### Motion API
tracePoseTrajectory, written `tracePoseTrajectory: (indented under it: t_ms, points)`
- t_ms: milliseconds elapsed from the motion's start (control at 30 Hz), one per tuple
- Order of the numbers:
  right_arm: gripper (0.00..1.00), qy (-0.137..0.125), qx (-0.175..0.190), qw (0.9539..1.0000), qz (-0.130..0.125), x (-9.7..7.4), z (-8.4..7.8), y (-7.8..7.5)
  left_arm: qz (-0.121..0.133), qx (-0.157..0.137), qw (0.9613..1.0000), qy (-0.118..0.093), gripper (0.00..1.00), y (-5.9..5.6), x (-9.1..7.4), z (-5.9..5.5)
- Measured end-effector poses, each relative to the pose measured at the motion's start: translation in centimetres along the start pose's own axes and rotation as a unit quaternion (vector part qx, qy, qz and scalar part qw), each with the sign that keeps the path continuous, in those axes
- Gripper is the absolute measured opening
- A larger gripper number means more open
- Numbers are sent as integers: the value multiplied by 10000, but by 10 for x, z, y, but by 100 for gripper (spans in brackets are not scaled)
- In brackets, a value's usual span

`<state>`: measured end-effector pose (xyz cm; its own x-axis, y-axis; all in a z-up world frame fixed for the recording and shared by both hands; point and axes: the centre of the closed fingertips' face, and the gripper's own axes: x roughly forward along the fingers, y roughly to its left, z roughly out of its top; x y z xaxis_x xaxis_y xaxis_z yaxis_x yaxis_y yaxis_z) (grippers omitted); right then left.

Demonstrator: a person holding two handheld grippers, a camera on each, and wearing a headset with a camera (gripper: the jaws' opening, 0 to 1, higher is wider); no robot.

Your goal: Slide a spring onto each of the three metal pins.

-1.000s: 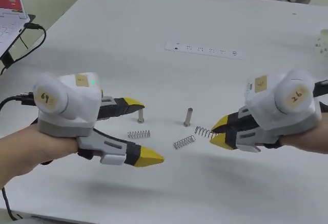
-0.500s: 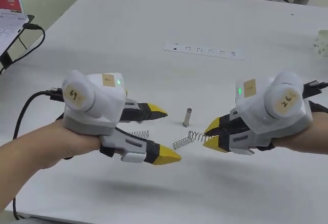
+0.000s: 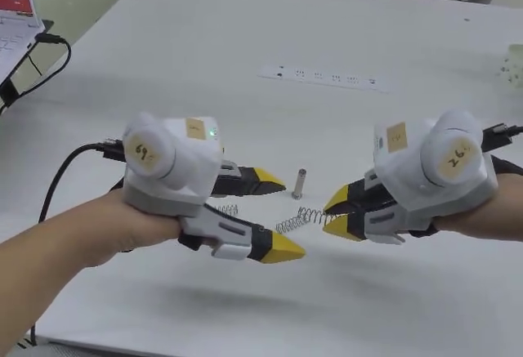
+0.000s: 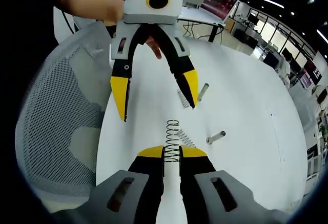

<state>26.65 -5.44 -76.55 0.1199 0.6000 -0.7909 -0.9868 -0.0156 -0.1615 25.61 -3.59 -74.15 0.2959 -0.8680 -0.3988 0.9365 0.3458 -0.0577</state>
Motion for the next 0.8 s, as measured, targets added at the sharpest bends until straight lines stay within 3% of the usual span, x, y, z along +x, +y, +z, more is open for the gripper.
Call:
tracePoseTrajectory:
  t_ms: [633,800]
  points:
    - [8,-76,-83,9999,61,-2,7,7,-36,25,9999,-148,43,-4,11,7]
    - [8,-80,-155,9998,62,-2,9,8,-31,89,9998,-164,36,-3,12,8]
